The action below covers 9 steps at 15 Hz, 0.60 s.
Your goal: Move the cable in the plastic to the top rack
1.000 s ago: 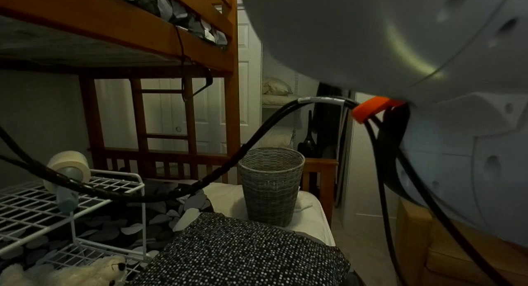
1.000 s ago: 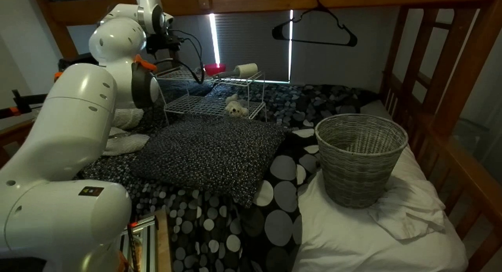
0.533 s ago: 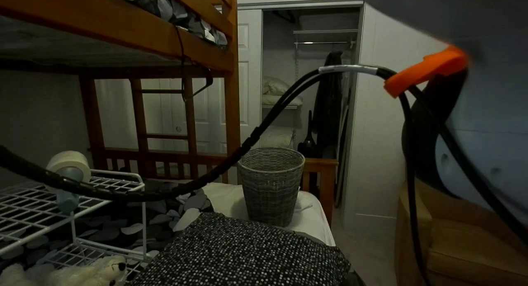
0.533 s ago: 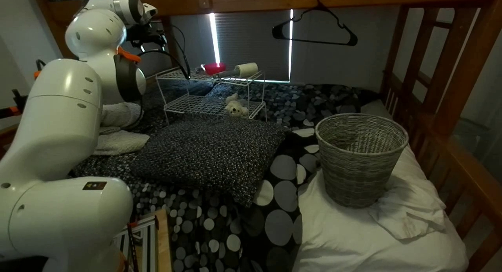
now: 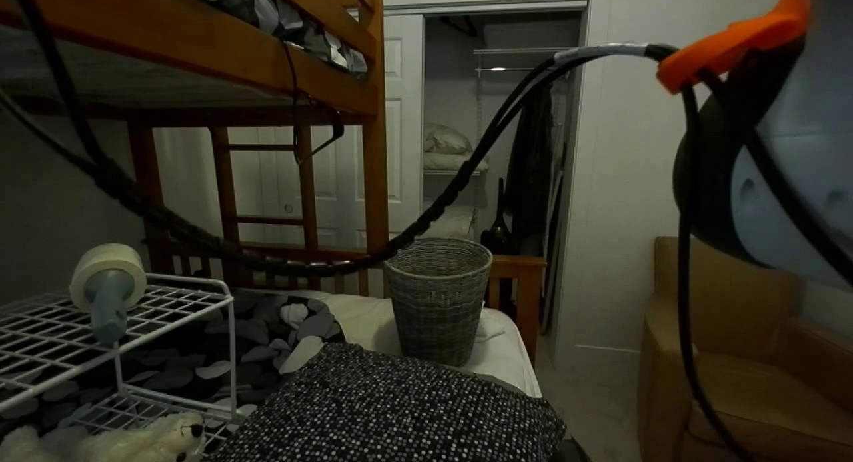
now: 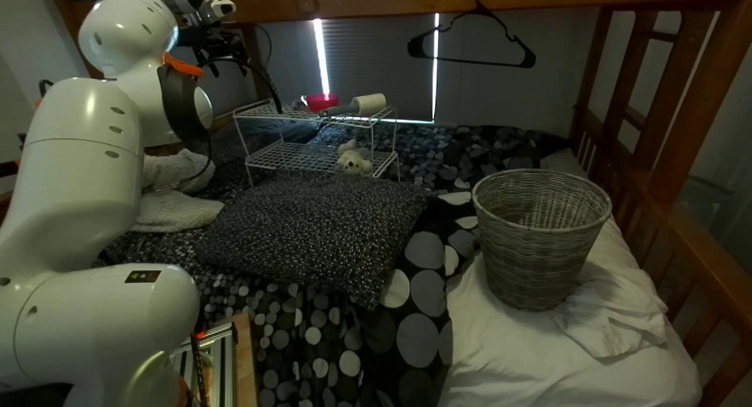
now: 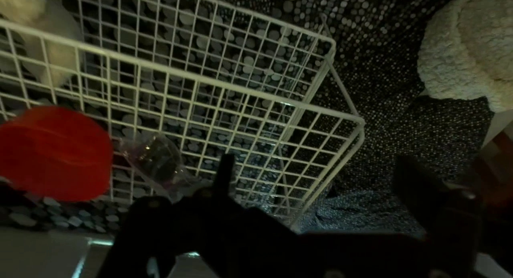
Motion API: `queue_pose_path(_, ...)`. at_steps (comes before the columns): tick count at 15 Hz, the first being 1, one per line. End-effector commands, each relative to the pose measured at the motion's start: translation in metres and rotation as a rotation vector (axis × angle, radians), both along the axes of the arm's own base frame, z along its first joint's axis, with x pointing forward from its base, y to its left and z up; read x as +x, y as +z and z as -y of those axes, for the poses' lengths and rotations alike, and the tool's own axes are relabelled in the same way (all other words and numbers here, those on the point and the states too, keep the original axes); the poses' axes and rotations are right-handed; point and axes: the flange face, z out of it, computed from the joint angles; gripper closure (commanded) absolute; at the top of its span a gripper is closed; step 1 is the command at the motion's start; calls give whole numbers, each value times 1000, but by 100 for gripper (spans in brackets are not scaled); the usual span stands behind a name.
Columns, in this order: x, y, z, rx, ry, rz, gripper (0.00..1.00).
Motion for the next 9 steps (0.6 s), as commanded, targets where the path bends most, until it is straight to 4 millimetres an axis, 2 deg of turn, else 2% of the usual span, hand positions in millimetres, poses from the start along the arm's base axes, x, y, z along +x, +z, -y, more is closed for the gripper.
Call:
queue_pose_path(1,-23,30,29,-63,-187,-49,0)
queue_pose_path(3,-36,44,42,-75,-285,-87,0)
queue_pose_path(4,-23,34,31,-52,-189,-76,0)
queue_pose_path(6,-27,42,35,-45,-195,-80,0)
queue_pose_path(9,-21,35,32,-51,-199,-79,0)
